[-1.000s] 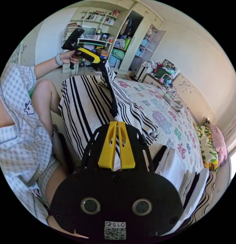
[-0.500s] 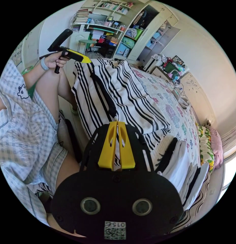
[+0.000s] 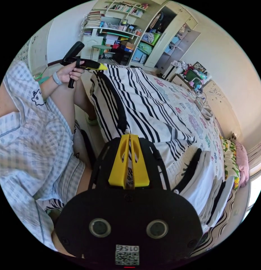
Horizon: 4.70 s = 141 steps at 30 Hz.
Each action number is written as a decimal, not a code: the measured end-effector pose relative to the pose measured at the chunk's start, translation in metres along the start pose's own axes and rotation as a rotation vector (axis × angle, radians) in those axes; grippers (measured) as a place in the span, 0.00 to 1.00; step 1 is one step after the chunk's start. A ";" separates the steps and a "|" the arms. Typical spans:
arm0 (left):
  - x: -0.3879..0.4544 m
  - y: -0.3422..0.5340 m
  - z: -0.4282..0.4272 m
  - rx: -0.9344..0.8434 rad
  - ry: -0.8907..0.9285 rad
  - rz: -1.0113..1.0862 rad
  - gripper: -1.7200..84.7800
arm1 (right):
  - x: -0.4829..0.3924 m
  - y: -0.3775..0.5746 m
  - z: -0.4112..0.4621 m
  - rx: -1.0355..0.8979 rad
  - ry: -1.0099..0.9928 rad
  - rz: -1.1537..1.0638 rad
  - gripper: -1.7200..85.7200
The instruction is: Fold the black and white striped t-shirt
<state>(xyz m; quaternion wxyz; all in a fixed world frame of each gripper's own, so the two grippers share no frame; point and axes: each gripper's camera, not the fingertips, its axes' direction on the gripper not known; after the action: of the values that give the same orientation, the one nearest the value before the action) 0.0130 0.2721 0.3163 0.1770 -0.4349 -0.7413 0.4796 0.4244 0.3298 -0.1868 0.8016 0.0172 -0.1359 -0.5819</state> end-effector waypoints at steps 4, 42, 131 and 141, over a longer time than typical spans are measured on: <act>0.014 0.026 -0.016 -0.055 -0.083 0.000 0.03 | -0.015 -0.002 0.010 -0.087 -0.044 -0.037 0.01; -0.120 -0.211 0.099 -0.342 -0.314 -0.118 0.20 | 0.342 0.031 0.013 0.089 -0.281 0.983 0.21; -0.093 -0.117 -0.029 -0.335 -0.273 -0.053 0.14 | 0.160 -0.379 0.053 0.173 -0.207 0.129 0.10; -0.127 -0.115 -0.033 -0.367 -0.168 -0.055 0.12 | 0.166 -0.592 0.203 -0.025 -0.211 0.193 0.13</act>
<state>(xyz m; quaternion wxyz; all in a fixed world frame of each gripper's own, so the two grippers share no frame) 0.0517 0.1684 0.4507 0.0453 -0.3980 -0.8400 0.3659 -0.1264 0.0097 -0.0686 0.8354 -0.0671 -0.2134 -0.5021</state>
